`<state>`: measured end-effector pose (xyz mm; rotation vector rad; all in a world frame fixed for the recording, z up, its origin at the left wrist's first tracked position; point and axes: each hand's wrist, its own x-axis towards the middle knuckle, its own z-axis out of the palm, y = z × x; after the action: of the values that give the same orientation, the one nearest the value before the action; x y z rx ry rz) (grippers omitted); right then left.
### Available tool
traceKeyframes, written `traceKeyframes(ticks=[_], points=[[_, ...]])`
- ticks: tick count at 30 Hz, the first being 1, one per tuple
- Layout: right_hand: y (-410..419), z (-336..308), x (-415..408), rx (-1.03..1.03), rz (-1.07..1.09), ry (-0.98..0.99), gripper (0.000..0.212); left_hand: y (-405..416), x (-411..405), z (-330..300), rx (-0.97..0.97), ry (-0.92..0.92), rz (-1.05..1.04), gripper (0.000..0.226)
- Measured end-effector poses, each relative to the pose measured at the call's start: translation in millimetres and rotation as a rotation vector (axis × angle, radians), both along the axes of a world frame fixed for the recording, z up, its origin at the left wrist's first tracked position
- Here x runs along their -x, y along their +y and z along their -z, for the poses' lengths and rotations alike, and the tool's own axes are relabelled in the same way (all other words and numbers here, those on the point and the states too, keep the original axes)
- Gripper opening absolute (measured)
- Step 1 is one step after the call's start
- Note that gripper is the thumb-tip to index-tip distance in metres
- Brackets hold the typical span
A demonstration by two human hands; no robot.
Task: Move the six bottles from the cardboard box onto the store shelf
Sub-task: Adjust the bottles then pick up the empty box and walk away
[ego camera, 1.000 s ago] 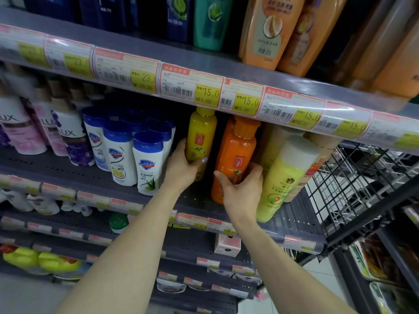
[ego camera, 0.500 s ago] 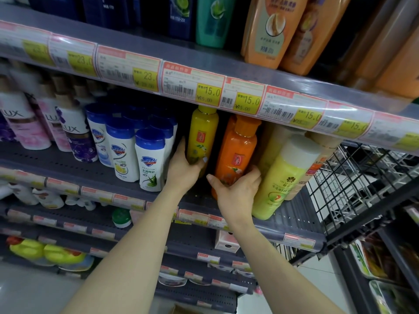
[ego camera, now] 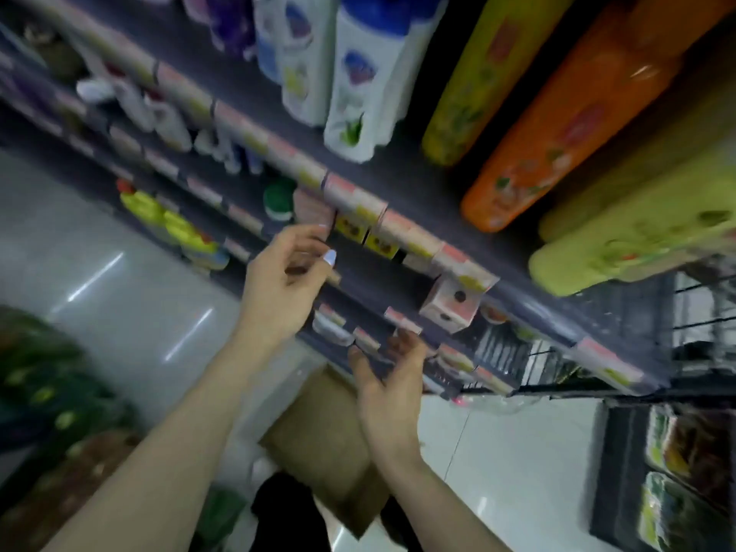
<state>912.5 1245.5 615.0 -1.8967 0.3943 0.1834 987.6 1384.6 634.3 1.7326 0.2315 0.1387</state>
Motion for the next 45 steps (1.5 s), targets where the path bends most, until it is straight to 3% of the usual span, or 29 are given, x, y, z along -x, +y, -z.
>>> traceKeyframes(ticks=[6,14,22,26,29,33,36,38,40,45], points=[[-32.0,128.7,21.3,0.060,0.010,0.268,0.049,-5.2,66.3,137.0,-0.090,0.350,-0.040,0.024],[-98.4,351.6,67.9,0.209,0.033,0.698,0.055,-28.3,115.9,367.3,-0.259,0.769,0.169,0.032],[-157.2,517.6,135.2,0.371,0.375,1.013,0.071,-44.0,133.5,539.1,-0.470,0.959,0.282,0.064],[-169.7,567.0,161.6,0.336,0.503,1.161,0.089,-43.7,136.4,582.3,-0.527,0.862,0.247,0.068],[-175.8,600.5,175.0,0.291,0.530,1.157,0.083,-49.3,144.5,601.4,-0.596,0.771,0.172,0.065],[-186.4,631.6,187.3,0.205,0.599,1.069,0.057,-48.8,139.2,611.2,-0.784,0.656,0.056,0.066],[-193.9,638.2,196.7,0.263,0.545,1.036,0.031,-40.2,130.3,621.5,-0.766,0.758,0.093,0.068],[-197.1,634.7,198.9,0.314,0.485,1.003,0.021,-32.9,127.2,623.5,-0.702,0.851,0.122,0.054],[-199.1,625.0,194.8,0.325,0.448,0.969,0.021,-27.3,125.5,615.5,-0.731,0.875,0.104,0.042],[-202.5,563.7,161.2,0.363,0.254,0.983,0.014,-14.5,137.5,567.8,-0.774,0.929,0.080,0.037]])
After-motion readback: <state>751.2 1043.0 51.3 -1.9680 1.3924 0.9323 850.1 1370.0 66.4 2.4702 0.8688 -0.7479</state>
